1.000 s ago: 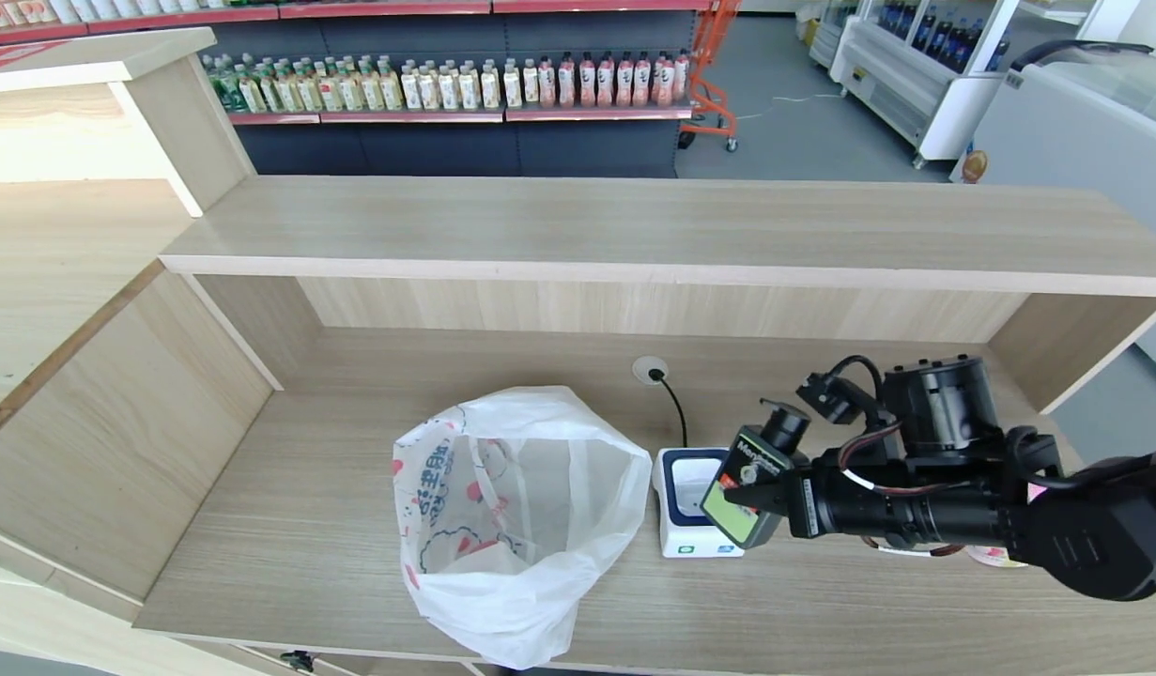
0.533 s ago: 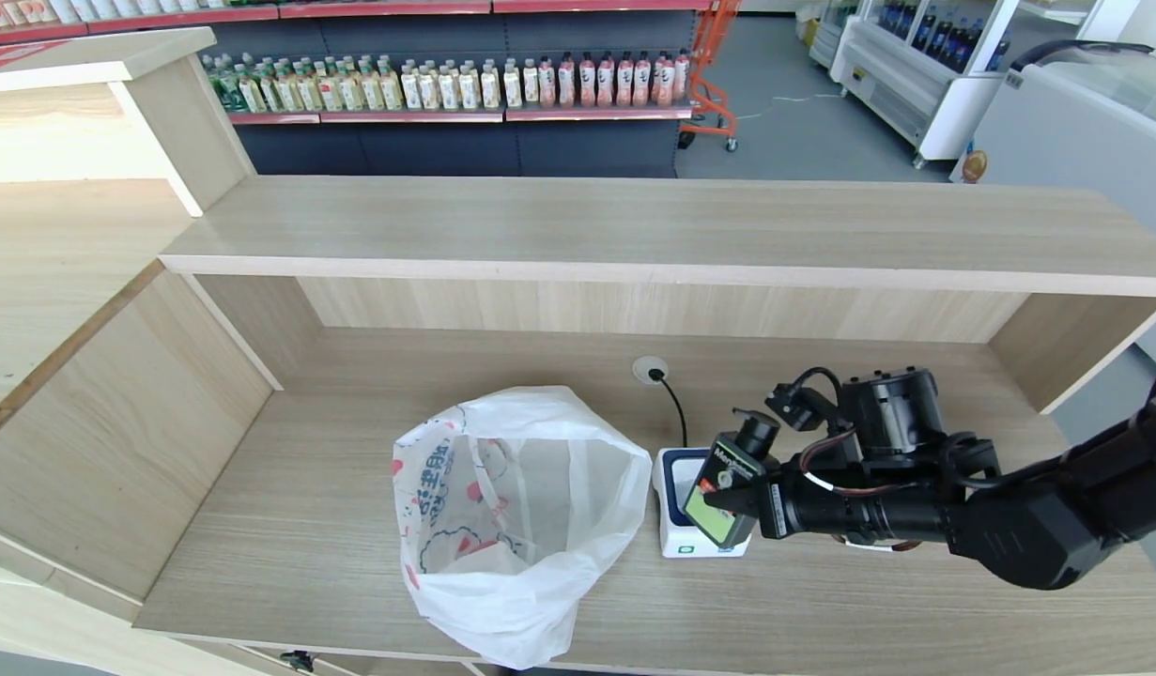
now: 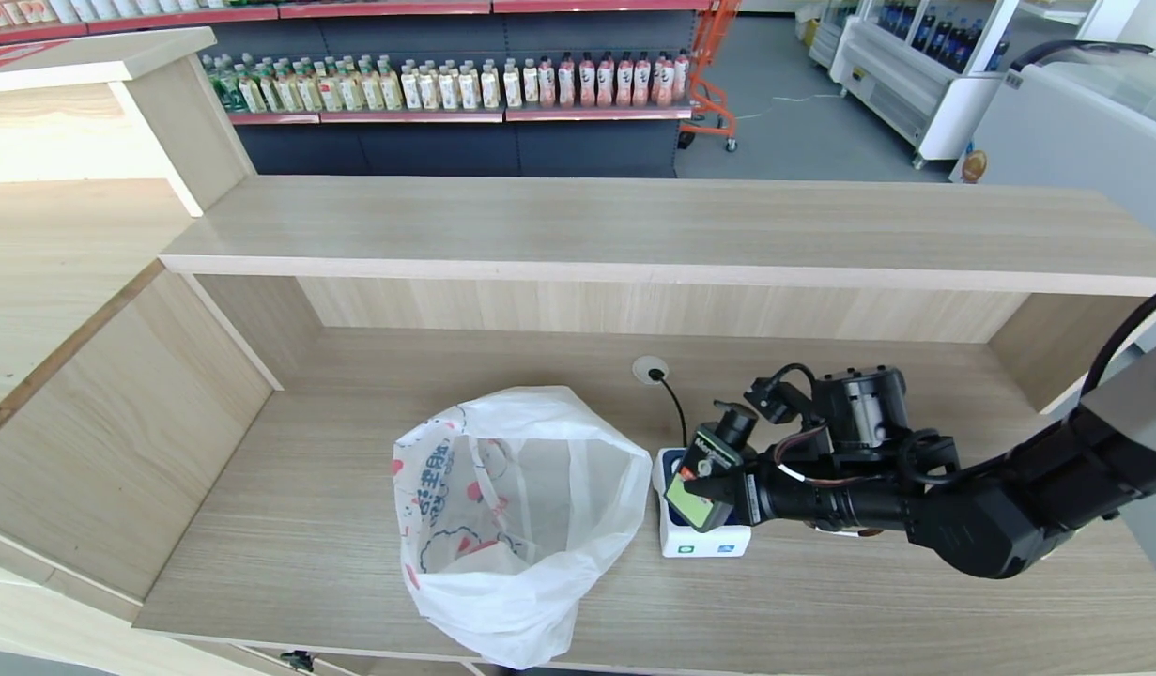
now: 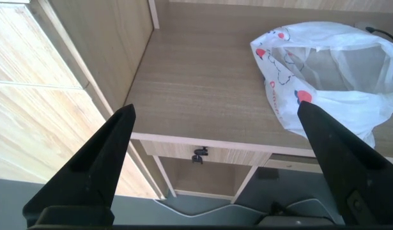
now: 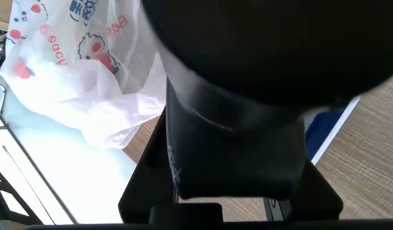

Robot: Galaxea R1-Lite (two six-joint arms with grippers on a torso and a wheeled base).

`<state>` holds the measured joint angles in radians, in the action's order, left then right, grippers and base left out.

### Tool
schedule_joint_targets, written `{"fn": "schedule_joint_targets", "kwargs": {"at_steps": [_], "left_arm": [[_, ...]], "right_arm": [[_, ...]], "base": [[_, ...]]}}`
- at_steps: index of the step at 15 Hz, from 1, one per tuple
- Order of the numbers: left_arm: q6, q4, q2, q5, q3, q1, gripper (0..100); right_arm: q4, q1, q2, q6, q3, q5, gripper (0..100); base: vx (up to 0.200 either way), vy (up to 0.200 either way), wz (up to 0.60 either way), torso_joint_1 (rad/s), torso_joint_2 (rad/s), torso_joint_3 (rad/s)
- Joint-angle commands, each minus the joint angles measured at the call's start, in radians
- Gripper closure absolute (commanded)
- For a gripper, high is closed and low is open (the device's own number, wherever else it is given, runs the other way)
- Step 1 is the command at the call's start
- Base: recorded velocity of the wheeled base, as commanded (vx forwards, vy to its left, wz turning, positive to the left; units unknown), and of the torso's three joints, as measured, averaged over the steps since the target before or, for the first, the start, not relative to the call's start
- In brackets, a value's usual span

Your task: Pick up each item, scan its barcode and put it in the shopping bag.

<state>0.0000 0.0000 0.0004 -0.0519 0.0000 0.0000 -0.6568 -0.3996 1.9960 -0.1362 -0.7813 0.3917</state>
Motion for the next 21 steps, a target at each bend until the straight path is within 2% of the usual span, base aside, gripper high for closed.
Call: {"fn": "schedule_joint_targets", "kwargs": {"at_steps": [1,7,10,12,13,18,21], "left_arm": [[0.0,0.0,0.0,0.0,0.0,0.0,0],[0.0,0.0,0.0,0.0,0.0,0.0,0],[0.0,-0.002,0.0,0.0,0.0,0.0,0],[0.0,-0.002,0.0,0.0,0.0,0.0,0],[-0.002,-0.002,0.0,0.0,0.0,0.0,0],[-0.002,-0.002,0.0,0.0,0.0,0.0,0],[0.0,0.0,0.0,0.0,0.0,0.0,0]], "right_arm": [[-0.012,-0.004,0.03,0.0,-0.013,-0.001,100],[-0.014,-0.004,0.052,0.032,-0.019,-0.002,100],[-0.012,0.007,-0.013,0.006,-0.029,0.004,100],[-0.003,0.027,-0.146,-0.169,-0.026,0.013,100],[0.005,0.044,-0.206,-0.211,-0.009,0.013,100],[0.036,0.064,-0.394,-0.189,0.131,0.013,100],[0.032,0.064,-0.433,-0.099,0.171,0.013,100]], "base": [[0.0,0.0,0.0,0.0,0.0,0.0],[0.0,0.0,0.0,0.0,0.0,0.0],[0.0,0.0,0.0,0.0,0.0,0.0],[0.0,0.0,0.0,0.0,0.0,0.0],[0.0,0.0,0.0,0.0,0.0,0.0],[0.0,0.0,0.0,0.0,0.0,0.0],[-0.133,0.0,0.0,0.002,0.0,0.002]]}}
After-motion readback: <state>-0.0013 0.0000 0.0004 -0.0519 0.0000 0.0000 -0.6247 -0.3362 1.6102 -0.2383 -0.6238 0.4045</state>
